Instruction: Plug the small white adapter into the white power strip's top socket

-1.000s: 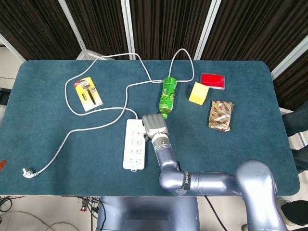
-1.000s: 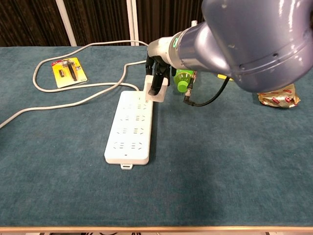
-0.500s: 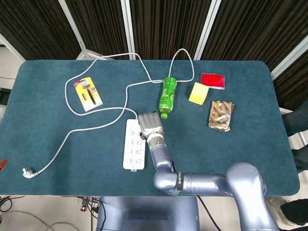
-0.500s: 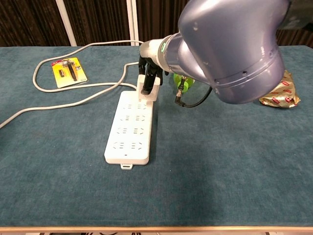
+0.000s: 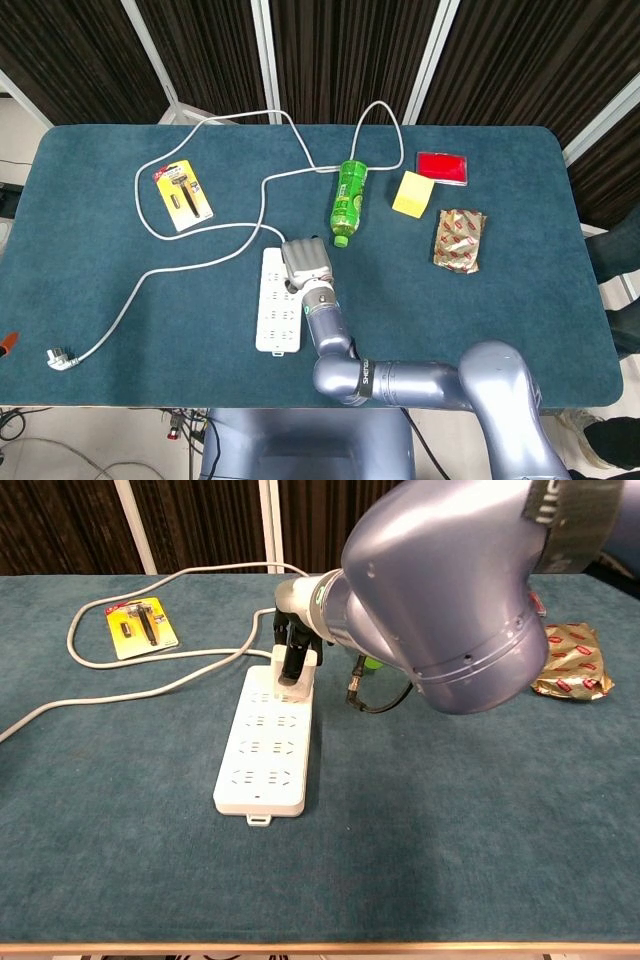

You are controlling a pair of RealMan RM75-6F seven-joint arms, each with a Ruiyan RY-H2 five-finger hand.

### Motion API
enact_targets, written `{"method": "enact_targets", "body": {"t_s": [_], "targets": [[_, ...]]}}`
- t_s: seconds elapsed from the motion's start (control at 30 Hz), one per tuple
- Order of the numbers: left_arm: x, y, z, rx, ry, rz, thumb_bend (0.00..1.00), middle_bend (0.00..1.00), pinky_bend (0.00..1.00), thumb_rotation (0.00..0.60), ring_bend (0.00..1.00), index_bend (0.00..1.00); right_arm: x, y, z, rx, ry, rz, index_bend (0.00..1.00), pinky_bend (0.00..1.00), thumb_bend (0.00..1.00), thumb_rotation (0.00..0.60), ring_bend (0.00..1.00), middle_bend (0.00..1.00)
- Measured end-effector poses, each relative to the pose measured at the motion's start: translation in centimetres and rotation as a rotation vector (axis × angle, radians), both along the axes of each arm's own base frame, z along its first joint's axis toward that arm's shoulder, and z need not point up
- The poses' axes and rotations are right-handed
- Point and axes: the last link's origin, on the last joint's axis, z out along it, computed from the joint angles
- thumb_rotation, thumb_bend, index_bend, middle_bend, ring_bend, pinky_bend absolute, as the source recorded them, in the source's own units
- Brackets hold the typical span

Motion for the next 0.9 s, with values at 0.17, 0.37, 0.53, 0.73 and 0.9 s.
{"method": "enact_targets", "body": {"t_s": [0.17, 0.37, 0.53, 0.73, 0.9], "targets": [[0.00, 0.00, 0.06, 0.001, -0.001, -0.001, 0.10, 0.00, 0.00, 0.600, 0.00, 0.17, -0.06, -0.32, -0.20, -0.012, 0.006, 0.000, 0.71, 0.26, 0.51, 0.600, 0.47, 0.58], [-0.07, 0.04, 0.09, 0.005, 0.002, 0.004, 0.10, 0.00, 0.00, 0.600, 0.00, 0.17, -0.15, -0.37, -0.38, -0.008, 0.012, 0.007, 0.71, 0.26, 0.51, 0.600, 0.47, 0.58], [-0.02, 0.04, 0.02, 0.004, 0.005, 0.003, 0.10, 0.00, 0.00, 0.600, 0.00, 0.17, -0.25, -0.29, -0.50, 0.008, 0.012, 0.010, 0.71, 0.26, 0.51, 0.600, 0.47, 0.58], [-0.07, 0.01, 0.13, 0.010, 0.003, 0.007, 0.10, 0.00, 0.00, 0.600, 0.00, 0.17, -0.44, -0.35, -0.46, 0.009, 0.012, 0.012, 0.71, 0.26, 0.51, 0.600, 0.47, 0.58], [-0.08, 0.03, 0.11, 0.009, 0.004, 0.008, 0.10, 0.00, 0.00, 0.600, 0.00, 0.17, -0.49, -0.45, -0.34, 0.008, 0.012, 0.012, 0.71, 0.26, 0.51, 0.600, 0.47, 0.58]]}}
